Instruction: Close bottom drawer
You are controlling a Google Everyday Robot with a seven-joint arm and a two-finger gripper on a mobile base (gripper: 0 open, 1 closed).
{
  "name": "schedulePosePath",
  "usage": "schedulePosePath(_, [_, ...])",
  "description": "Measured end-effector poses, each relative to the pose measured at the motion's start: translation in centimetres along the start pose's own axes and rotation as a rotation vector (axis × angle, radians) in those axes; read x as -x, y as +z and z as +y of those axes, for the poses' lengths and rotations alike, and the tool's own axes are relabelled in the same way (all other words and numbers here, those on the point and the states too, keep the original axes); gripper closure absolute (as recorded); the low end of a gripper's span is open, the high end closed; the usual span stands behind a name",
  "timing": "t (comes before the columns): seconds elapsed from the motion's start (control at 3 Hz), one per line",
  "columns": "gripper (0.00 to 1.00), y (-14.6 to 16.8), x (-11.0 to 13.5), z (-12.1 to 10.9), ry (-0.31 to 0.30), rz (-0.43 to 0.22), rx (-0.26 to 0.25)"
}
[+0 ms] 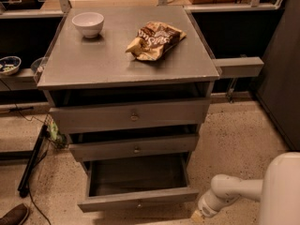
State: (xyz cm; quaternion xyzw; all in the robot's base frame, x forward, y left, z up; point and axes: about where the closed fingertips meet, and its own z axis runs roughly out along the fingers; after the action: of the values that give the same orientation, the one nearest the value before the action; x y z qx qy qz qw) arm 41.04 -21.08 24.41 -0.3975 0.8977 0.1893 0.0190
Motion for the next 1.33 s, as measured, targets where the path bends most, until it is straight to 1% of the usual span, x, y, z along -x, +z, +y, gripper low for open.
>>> schedulePosePath(0.33, [1.00, 1.8, 1.9, 0.3, -0.017, -0.025, 0.024])
schedulePosePath(0.67, [1.00, 3.9, 4.9, 1.1, -0.055, -0.071, 0.062])
schedulePosePath(1.0, [1.00, 4.4, 5.2, 0.8, -0.049, -0.073, 0.069])
schedulePosePath(1.33, [1.00, 4.8, 8.1, -0.9, -0.045, -0.129, 0.047])
